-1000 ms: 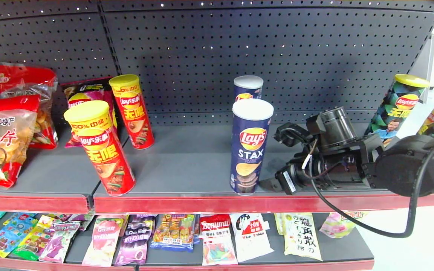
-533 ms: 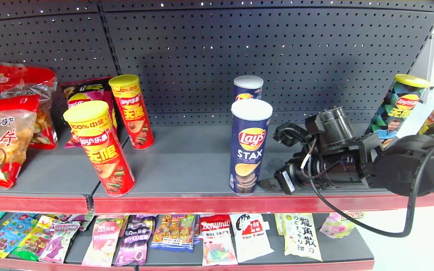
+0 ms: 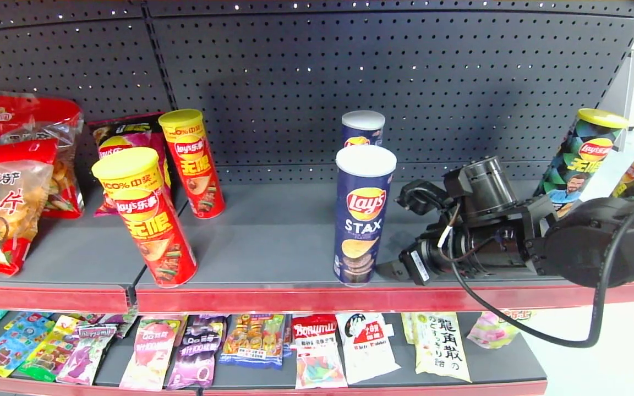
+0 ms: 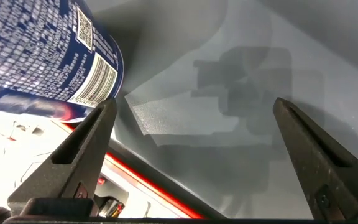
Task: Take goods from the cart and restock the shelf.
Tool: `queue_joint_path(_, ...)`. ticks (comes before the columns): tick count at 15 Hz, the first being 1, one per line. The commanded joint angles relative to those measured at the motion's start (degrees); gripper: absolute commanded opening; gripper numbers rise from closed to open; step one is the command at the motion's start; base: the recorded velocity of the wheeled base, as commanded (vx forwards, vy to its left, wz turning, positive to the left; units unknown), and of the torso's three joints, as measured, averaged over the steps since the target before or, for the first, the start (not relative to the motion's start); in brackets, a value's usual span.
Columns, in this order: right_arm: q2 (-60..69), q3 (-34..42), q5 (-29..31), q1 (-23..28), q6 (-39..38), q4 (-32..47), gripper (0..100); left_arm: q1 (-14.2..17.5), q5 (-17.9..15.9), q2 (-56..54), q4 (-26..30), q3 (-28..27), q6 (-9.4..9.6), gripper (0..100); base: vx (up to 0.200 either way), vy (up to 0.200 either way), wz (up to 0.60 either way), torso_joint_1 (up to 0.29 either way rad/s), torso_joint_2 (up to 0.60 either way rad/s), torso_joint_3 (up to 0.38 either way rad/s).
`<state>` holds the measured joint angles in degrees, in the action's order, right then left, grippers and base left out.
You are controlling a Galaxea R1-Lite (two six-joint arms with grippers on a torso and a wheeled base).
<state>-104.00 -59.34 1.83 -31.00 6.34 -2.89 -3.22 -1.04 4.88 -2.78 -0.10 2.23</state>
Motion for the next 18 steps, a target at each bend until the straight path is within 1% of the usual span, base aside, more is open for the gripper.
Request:
queue_joint_path(1, 0.4, 0.3, 0.0, 0.1, 0.0, 0.0, 100, 0.0, 0.0, 0.0, 0.0, 0.0, 0.05, 100, 0.0, 0.0, 0.0, 0.0, 0.0, 0.0)
queue_joint_path(4, 4.4, 1.3, 0.9, 0.6, -0.1, 0.2, 100, 0.0, -0.1, 0.0, 0.0, 0.0, 0.05, 100, 0.0, 0.0, 0.0, 0.0, 0.0, 0.0)
queue_joint_path(6, 10.9, 3.6, 2.9, 0.1, -1.7, 0.2, 100, 0.0, -0.5, 0.1, 0.0, 0.0, 0.05, 100, 0.0, 0.0, 0.0, 0.0, 0.0, 0.0)
queue_joint_path(8, 20.9, 8.5, 5.6, -2.1, -2.4, 0.2, 100, 0.0, -2.7, 0.1, 0.0, 0.0, 0.14, 100, 0.0, 0.0, 0.0, 0.0, 0.0, 0.0)
queue_joint_path(9, 23.1, 9.7, 6.3, -2.4, -2.5, 0.2, 100, 0.0, -3.0, 0.1, 0.0, 0.0, 0.14, 100, 0.0, 0.0, 0.0, 0.0, 0.0, 0.0)
queue_joint_path(10, 30.1, 12.7, 7.7, -2.6, -2.3, 0.3, 100, 0.0, -3.6, 0.1, 0.1, -0.1, 0.14, 100, 0.0, 0.0, 0.0, 0.0, 0.0, 0.0)
queue_joint_path(11, 34.4, 14.1, 7.9, -2.4, -2.4, 0.8, 100, 0.0, -3.6, 0.1, 0.1, -0.1, 0.14, 100, 0.0, 0.0, 0.0, 0.0, 0.0, 0.0)
queue_joint_path(12, 40.0, 16.1, 9.7, -1.0, -2.9, 1.6, 100, 0.0, -3.7, 0.1, 0.1, -0.1, 0.14, 100, 0.0, 0.0, 0.0, 0.0, 0.0, 0.0)
queue_joint_path(13, 43.9, 17.3, 11.5, 1.7, -3.5, 2.7, 100, 0.0, -3.7, 0.1, 0.1, -0.1, 0.14, 100, 0.0, 0.0, 0.0, 0.0, 0.0, 0.0)
queue_joint_path(15, 51.7, 19.5, 12.1, 8.2, -3.6, 6.4, 100, 0.0, -3.8, 0.2, 0.1, -0.2, 0.14, 100, 0.0, 0.0, 0.0, 0.0, 0.0, 0.0)
queue_joint_path(18, 63.6, 23.0, 12.6, 20.5, -3.5, 14.8, 100, 0.0, -4.3, 0.1, 0.1, -0.2, 0.05, 100, 0.0, 0.0, 0.0, 0.0, 0.0, 0.0)
